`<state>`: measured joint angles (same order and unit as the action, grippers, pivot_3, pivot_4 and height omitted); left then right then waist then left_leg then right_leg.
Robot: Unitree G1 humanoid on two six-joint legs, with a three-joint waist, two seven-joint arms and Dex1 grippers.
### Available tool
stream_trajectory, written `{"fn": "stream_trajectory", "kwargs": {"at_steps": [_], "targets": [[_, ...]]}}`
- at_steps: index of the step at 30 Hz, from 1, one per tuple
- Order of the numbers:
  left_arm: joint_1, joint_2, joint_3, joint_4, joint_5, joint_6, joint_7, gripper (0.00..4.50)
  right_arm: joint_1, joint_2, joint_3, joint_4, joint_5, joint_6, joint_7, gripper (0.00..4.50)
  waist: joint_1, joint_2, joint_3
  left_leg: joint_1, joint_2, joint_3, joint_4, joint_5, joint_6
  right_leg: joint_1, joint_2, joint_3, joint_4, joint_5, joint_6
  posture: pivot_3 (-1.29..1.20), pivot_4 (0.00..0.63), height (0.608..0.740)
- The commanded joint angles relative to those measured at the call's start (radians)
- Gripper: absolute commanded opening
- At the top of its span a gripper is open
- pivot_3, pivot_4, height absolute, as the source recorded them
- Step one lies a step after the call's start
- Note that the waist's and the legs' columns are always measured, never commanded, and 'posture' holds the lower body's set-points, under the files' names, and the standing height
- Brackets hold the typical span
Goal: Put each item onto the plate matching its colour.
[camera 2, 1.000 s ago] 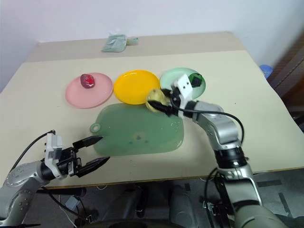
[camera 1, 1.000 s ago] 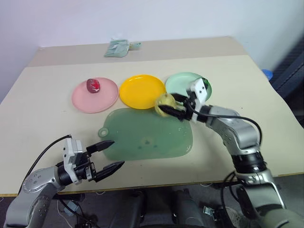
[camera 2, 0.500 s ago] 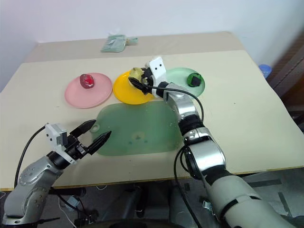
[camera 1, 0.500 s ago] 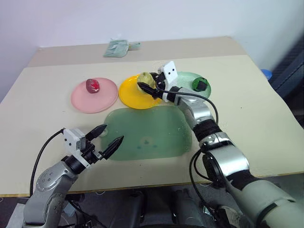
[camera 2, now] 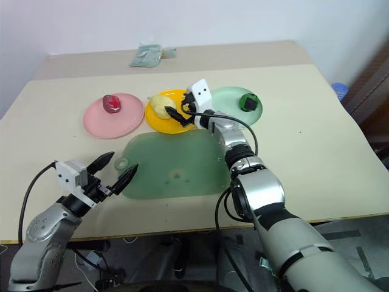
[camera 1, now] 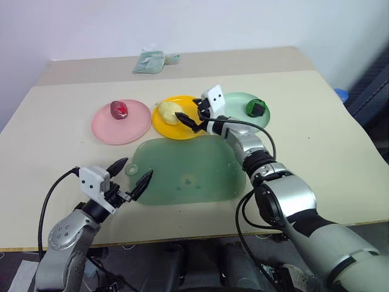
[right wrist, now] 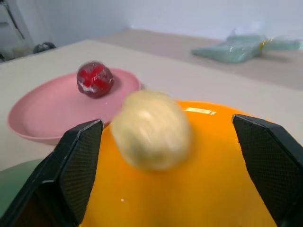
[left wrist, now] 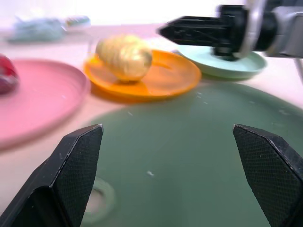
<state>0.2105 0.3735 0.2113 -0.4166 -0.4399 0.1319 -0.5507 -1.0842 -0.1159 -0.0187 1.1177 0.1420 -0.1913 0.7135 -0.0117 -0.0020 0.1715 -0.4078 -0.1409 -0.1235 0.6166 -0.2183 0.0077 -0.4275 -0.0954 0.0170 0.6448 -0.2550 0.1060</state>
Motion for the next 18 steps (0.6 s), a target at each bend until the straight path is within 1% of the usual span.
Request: {"fn": "stream_trajectory", "kwargs": {"at_steps": [1, 5, 7, 9, 13, 18], "targets": [[-0.016, 0.019, 0.018, 0.034, 0.005, -0.041, -0.030, 4.50, 0.139, -0.073, -0.010, -0.279, 0.034, 0.033, 0.080, 4.43, 0.002, 0.000, 0.000, 0.000, 0.000, 0.000, 0.000, 0.000, 0.000, 0.000, 0.000, 0.000, 0.000, 0.000, 0.000, 0.00, 0.150, 0.740], [-0.031, 0.063, 0.039, 0.066, -0.011, -0.041, -0.082, 4.50, 0.401, -0.194, -0.008, -0.748, 0.100, 0.245, 0.121, 4.43, -0.001, 0.000, 0.000, 0.000, 0.000, 0.000, 0.000, 0.000, 0.000, 0.000, 0.000, 0.000, 0.000, 0.000, 0.000, 0.00, 0.150, 0.740], [-0.037, 0.102, 0.058, 0.085, -0.031, -0.018, -0.114, 4.50, 0.578, -0.295, -0.038, -1.031, 0.160, 0.395, 0.133, 4.43, 0.004, 0.000, 0.000, -0.001, 0.000, 0.001, 0.000, 0.000, 0.000, -0.001, -0.001, 0.001, 0.001, 0.000, 0.000, 0.00, 0.150, 0.740], [-0.039, 0.132, 0.070, 0.098, -0.044, -0.006, -0.141, 4.50, 0.694, -0.360, -0.068, -1.213, 0.210, 0.507, 0.117, 4.43, 0.002, 0.000, 0.000, -0.001, 0.000, 0.000, 0.000, -0.004, 0.007, -0.001, -0.001, 0.001, 0.001, 0.000, 0.000, 0.00, 0.150, 0.740], [-0.031, 0.184, 0.097, 0.106, -0.073, 0.022, -0.188, 4.50, 0.886, -0.451, -0.150, -1.456, 0.286, 0.654, 0.077, 4.43, -0.001, -0.001, -0.001, 0.000, 0.002, 0.002, 0.000, -0.004, 0.007, -0.001, -0.001, 0.002, 0.001, -0.001, 0.000, 0.00, 0.150, 0.740], [-0.007, 0.216, 0.110, 0.087, -0.111, 0.057, -0.230, 4.50, 1.012, -0.488, -0.234, -1.578, 0.335, 0.726, 0.030, 4.43, 0.006, -0.001, -0.001, 0.000, 0.002, 0.003, 0.001, -0.005, 0.008, 0.000, -0.001, 0.002, 0.000, -0.001, 0.000, 0.00, 0.150, 0.740]]}}
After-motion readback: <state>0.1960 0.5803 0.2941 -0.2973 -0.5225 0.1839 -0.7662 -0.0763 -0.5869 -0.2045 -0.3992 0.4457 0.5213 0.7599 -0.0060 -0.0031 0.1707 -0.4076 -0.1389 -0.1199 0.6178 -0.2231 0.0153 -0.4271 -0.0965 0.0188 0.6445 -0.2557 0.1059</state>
